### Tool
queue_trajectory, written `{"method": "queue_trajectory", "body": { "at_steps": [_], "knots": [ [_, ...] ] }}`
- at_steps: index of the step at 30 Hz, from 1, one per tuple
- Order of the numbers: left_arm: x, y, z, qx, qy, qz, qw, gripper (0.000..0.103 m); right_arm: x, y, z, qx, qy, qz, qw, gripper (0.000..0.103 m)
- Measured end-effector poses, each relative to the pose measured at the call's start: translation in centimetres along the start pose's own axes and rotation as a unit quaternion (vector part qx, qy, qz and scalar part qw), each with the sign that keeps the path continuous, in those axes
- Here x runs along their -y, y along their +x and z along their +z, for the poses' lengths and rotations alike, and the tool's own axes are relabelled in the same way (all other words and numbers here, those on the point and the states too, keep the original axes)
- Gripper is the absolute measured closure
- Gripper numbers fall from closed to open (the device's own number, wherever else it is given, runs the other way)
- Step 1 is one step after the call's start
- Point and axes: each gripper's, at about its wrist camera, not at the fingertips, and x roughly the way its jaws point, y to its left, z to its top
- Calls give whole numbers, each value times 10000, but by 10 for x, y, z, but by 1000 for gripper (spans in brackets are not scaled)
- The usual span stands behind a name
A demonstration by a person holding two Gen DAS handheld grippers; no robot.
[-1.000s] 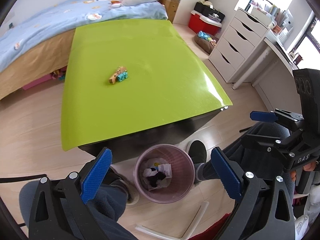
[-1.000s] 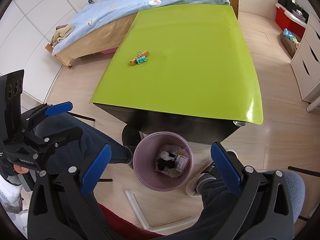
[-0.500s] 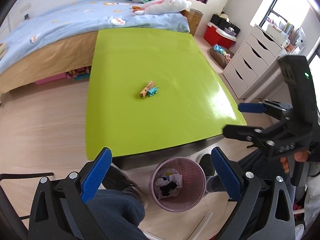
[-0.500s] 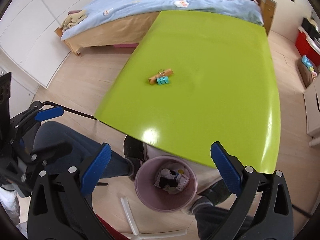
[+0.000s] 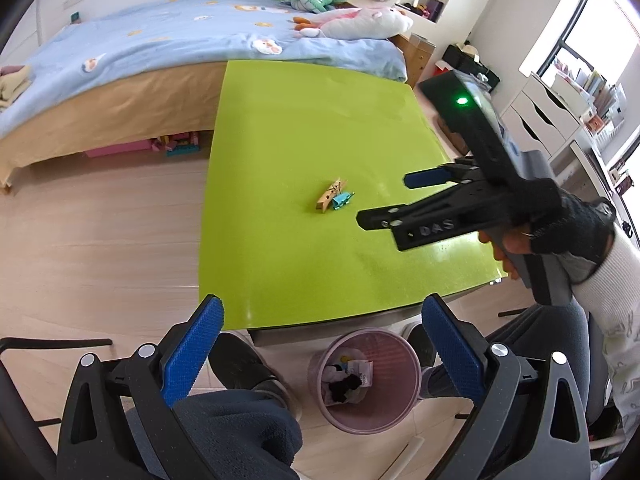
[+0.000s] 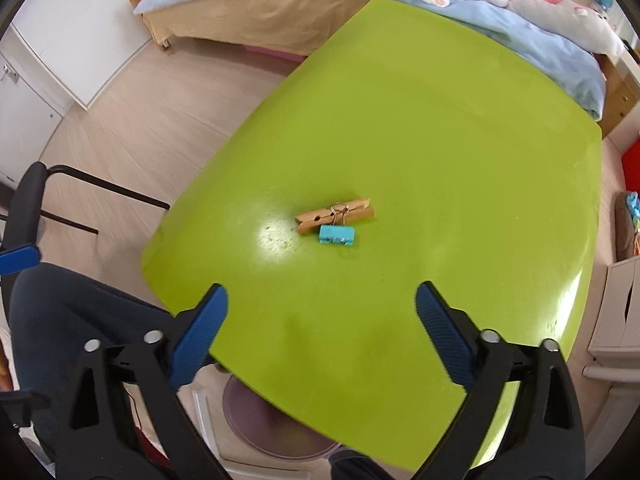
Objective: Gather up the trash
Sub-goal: 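Grasp the blue binder clip off the clothespin with the right gripper, then grasp the wooden clothespin with the left gripper while the right gripper holds the clip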
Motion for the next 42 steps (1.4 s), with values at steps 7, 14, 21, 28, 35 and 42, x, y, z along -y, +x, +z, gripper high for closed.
{"method": "queue_trajectory", "body": {
  "at_steps": [7, 14, 21, 28, 35, 42],
  "knots": [
    [-8, 3, 4, -3, -99, -10, 10000, 8, -1, 33, 17, -253, -159, -44, 9995, 39],
    [-15, 6, 6, -29, -214, -39, 9998, 8, 4, 53, 25, -359, -207, -11, 9991, 58],
    [-16, 9, 8, -44, -209, -45, 9998, 8, 12, 52, 27, -275, -217, -40, 9994, 79],
    [-5, 22, 22, -113, 53, -43, 9999, 8, 23, 39, 13, -165, 79, -25, 9998, 79],
    [8, 50, 58, -281, 557, 29, 9981, 8, 38, 20, -2, -58, 490, -54, 9988, 79],
    [16, 100, 95, -752, 1041, 140, 9916, 8, 55, -2, -26, 25, 782, -125, 9969, 79]
  ]
}}
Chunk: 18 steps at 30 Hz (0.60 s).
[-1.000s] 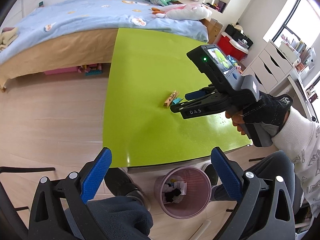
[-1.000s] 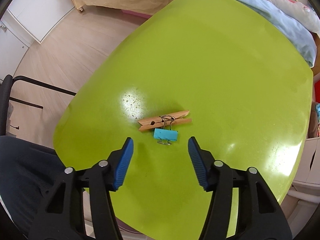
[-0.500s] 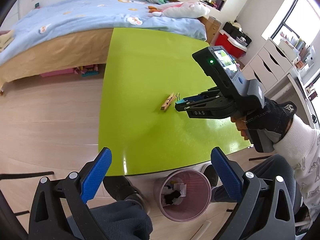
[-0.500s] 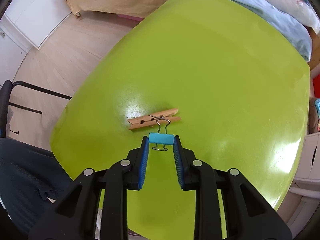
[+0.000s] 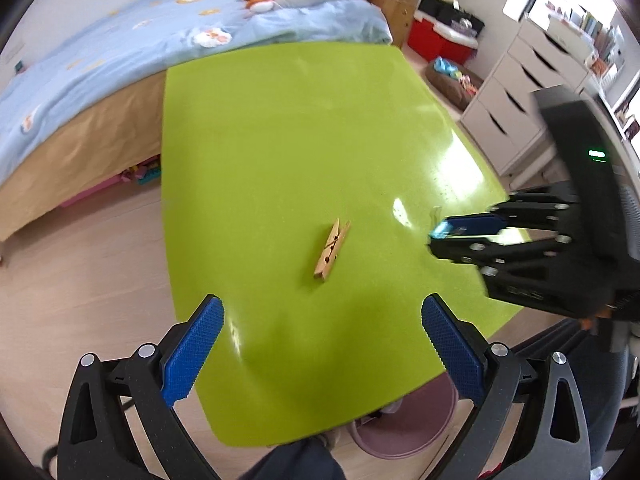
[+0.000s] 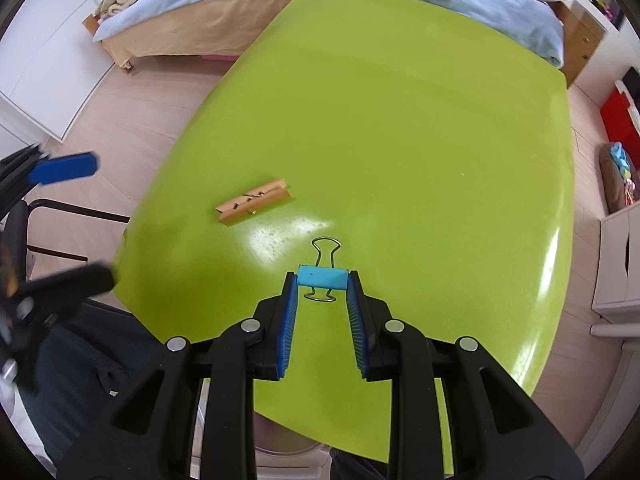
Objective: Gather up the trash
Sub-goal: 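Grasp the wooden clothespin with the left gripper while the right gripper holds the clip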
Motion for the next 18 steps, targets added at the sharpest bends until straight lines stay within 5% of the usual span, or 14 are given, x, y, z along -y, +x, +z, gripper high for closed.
{"method": "queue_trajectory", "body": {
  "at_steps": [13, 18],
  "knots": [
    [19, 87, 47, -957, 797, 282, 9918, 9, 27, -26, -26, 84, 207, -69, 9997, 79],
    [22, 97, 48, -1049, 847, 330, 9903, 34, 35, -29, -31, 96, 290, -85, 9995, 79]
  ]
}}
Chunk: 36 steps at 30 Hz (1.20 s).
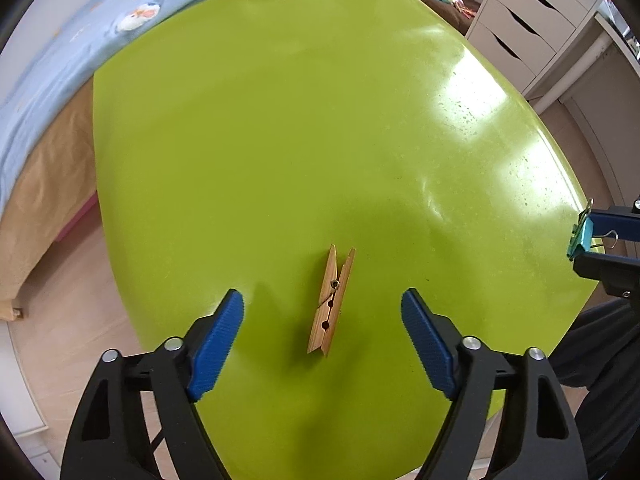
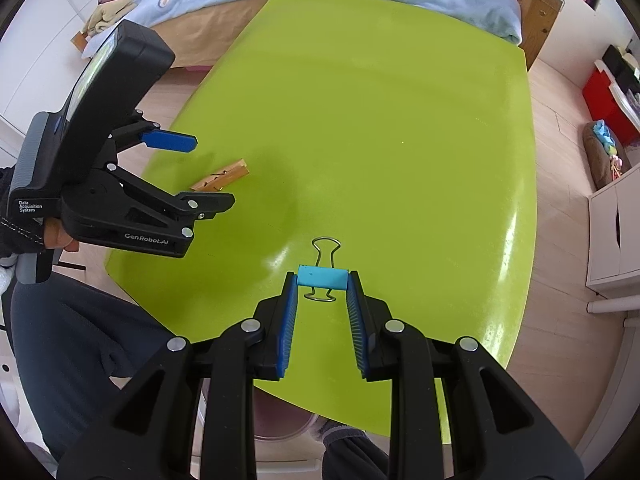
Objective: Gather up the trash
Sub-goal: 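Grasp the wooden clothespin with the left gripper while the right gripper holds the clip, then lower the clip and clothespin over the wastebasket and open both grippers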
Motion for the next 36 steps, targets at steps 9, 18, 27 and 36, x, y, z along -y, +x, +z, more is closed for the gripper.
{"method": "queue_trajectory", "body": {
  "at_steps": [9, 18, 27, 36],
  "knots": [
    [5, 6, -10, -56, 75, 104, 9999, 90, 4, -3, -1, 63, 81, 4, 9999, 79],
    [16, -30, -28, 424, -13, 131, 9990, 90, 1, -14, -13, 265, 149, 18, 9995, 79],
    [38, -86, -69, 1138, -179, 134, 9932, 90, -4, -38, -35, 544, 182, -31, 9984, 79],
    [61, -126, -110, 1645, -264, 3, 9860, 90, -19, -66, -71, 814, 146, -33, 9966, 79]
  ]
}}
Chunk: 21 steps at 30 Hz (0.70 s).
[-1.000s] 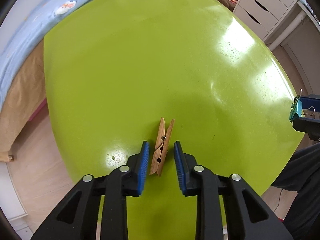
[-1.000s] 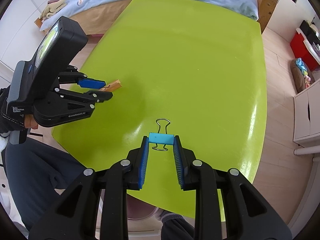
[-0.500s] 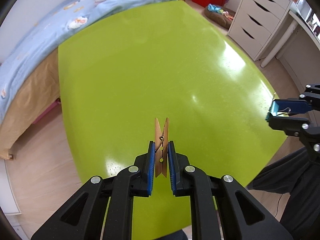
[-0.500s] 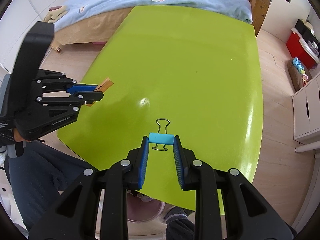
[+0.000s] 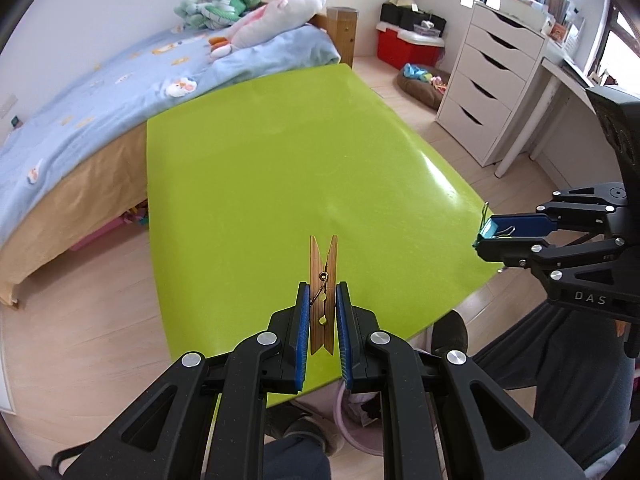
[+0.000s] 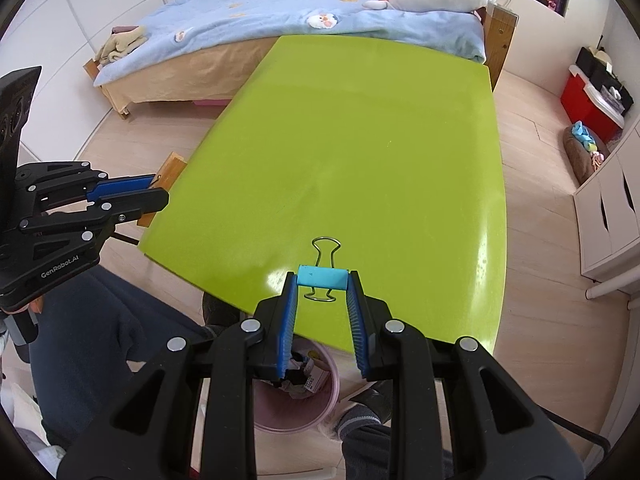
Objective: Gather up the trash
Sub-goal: 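Lower the clip and clothespin over the wastebasket and open both grippers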
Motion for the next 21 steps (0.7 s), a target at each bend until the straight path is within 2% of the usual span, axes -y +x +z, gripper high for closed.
{"method": "queue_trajectory", "body": {
  "at_steps": [12, 21],
  "knots": [
    [35, -41, -49, 219, -32, -256, 9994, 90, -29, -39, -58, 206, -112, 283, 9993, 78],
    [45, -51, -85, 121, -153, -360, 9992, 90, -48, -30, -99, -76, -109, 582, 9982, 78]
  ]
}}
